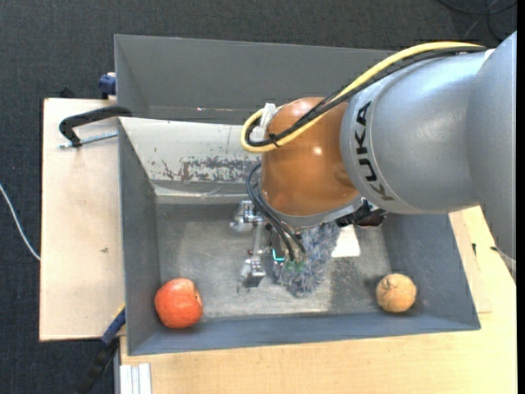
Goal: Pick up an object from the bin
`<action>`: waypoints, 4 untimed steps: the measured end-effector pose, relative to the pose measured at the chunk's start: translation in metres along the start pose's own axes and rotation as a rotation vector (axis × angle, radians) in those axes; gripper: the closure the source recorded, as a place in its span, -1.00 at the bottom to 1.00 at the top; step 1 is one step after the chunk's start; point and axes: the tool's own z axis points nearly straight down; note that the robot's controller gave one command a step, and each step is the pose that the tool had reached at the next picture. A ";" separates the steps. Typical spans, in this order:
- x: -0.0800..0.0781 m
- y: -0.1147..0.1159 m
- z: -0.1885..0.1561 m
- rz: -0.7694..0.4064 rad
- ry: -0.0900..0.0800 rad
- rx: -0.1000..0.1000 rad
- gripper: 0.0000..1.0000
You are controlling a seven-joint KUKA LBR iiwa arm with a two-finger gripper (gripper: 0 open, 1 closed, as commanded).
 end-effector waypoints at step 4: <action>-0.035 -0.095 0.051 -0.385 -0.009 0.000 -1.00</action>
Offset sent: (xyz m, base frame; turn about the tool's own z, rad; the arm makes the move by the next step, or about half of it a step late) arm 0.0636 -0.0920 -0.0676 -0.0266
